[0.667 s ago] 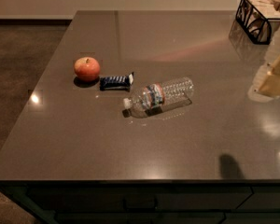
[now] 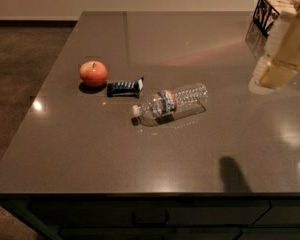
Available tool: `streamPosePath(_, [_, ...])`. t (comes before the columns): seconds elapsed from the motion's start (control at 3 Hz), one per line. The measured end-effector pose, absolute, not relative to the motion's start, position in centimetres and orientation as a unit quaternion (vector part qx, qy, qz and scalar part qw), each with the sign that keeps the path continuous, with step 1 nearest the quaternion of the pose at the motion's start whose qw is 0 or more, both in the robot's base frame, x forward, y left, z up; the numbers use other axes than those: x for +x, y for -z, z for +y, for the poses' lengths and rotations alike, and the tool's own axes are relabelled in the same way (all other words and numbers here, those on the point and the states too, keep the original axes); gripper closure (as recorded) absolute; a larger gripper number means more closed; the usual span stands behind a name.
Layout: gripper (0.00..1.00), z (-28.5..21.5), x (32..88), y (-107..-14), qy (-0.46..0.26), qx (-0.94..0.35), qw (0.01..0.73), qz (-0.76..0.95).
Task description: Pick water bottle
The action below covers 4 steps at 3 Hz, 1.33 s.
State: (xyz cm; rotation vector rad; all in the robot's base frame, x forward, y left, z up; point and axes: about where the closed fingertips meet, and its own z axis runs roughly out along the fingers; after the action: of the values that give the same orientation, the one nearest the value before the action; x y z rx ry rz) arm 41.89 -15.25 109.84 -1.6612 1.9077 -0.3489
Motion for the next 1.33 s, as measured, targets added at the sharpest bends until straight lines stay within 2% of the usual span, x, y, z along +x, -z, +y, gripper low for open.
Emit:
streamPosePath(0.33, [0.00, -13.2, 44.8, -108.4, 0.112, -0.651, 0.292, 0.692])
streamPosePath(0.67, [0.00, -11.3, 47.0, -104.8, 0.085, -0.688, 0.264, 0.671])
streamPosePath(1.33, [0.00, -11.2, 51.7, -96.6, 0.036, -0.724, 0.183, 0.664])
